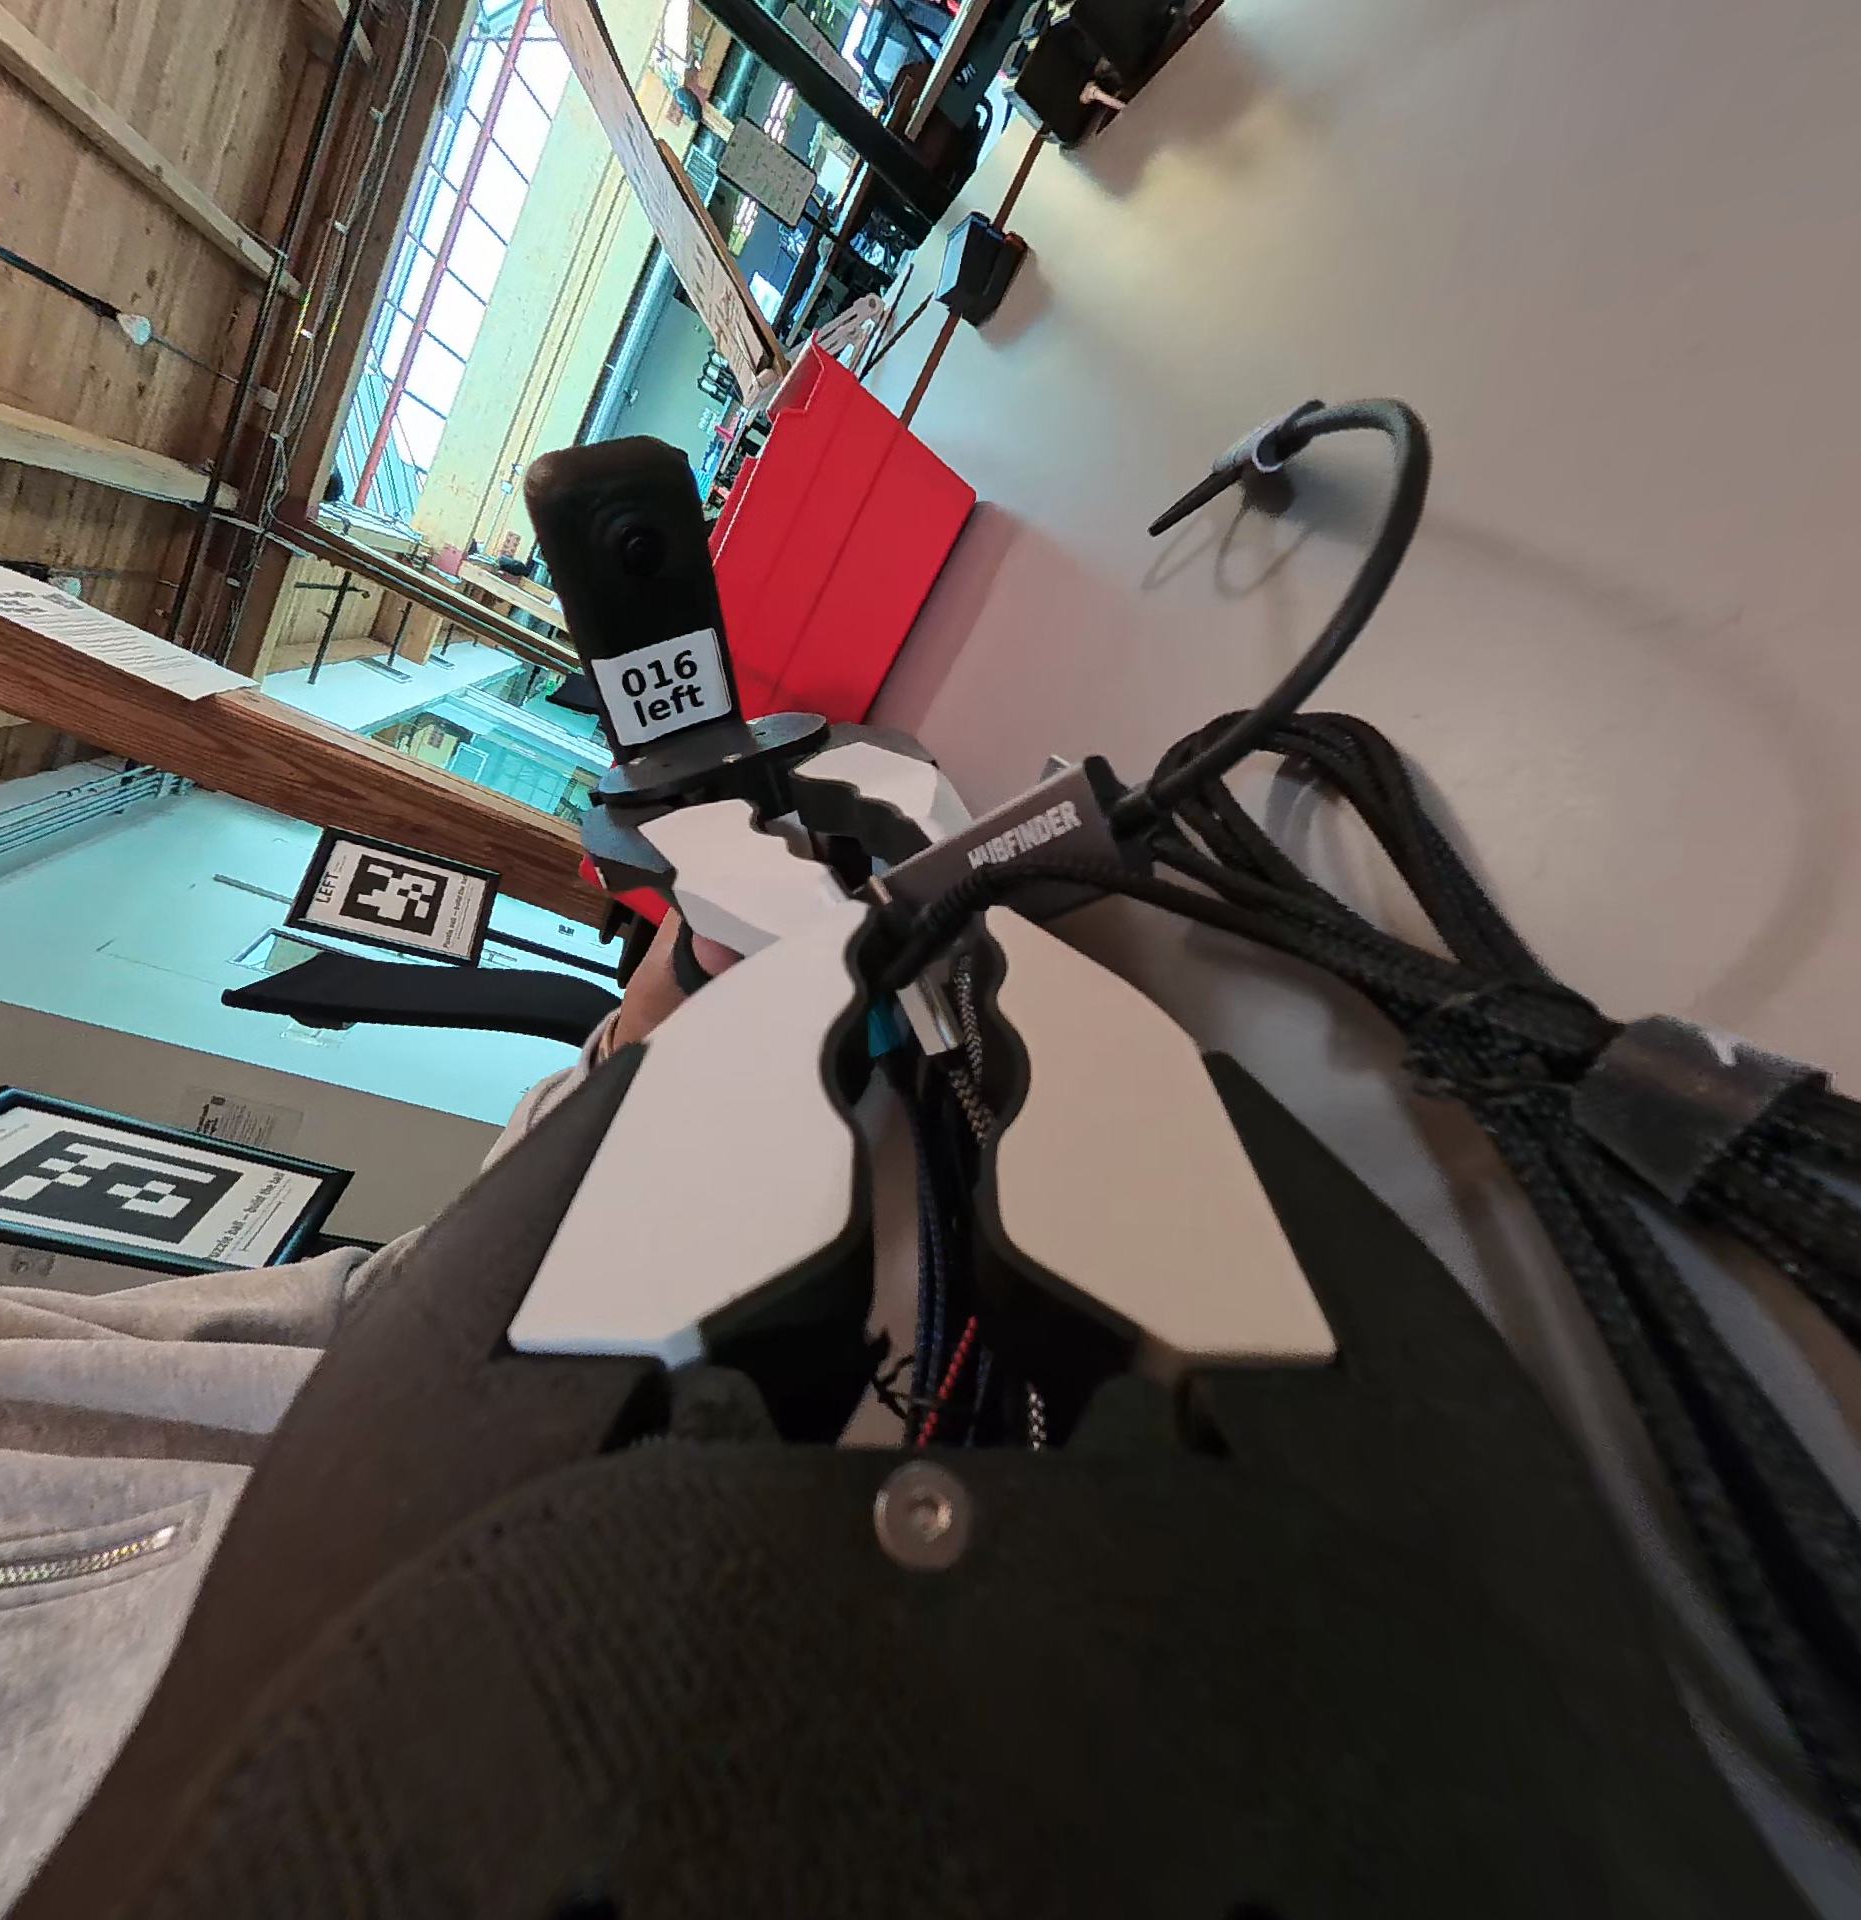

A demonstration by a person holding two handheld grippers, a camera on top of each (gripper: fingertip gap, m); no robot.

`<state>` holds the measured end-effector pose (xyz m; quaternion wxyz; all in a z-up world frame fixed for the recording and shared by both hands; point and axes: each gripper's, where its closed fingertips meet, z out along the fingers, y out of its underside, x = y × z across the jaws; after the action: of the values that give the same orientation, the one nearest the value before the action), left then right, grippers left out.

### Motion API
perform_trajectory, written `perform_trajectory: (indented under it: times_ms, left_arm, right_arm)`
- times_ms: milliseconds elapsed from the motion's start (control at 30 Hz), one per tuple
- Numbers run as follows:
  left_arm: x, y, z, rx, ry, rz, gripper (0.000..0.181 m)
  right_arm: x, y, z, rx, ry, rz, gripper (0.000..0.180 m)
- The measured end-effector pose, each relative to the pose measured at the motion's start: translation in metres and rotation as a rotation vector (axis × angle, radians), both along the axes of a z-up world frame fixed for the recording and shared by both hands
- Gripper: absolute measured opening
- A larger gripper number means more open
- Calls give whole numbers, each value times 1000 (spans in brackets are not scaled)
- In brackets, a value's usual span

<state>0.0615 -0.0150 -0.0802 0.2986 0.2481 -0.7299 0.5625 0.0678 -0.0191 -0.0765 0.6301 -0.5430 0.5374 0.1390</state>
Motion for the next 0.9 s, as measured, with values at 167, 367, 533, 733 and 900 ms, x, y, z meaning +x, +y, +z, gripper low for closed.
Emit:
perform_trajectory:
  times_ms: [167, 367, 533, 733, 900]
  left_arm:
    - [4, 1, 2, -22, 37, 23, 18]
    - [3, 1, 7, -50, 30, 18, 17]
    - [1, -1, 7, -52, 26, 9, 17]
    - [5, 3, 4, -59, 87, 14, 20]
    - [11, 7, 8, -115, 176, 37, 10]
  right_arm:
    - [-1, 1, -3, 10, 30, 13, 36]
    - [-3, 8, -4, 94, 99, 49, 32]
    - [1, -1, -2, 96, 82, 5, 17]
    - [1, -1, -3, 40, 59, 3, 8]
    - [1, -4, -3, 0, 50, 0, 7]
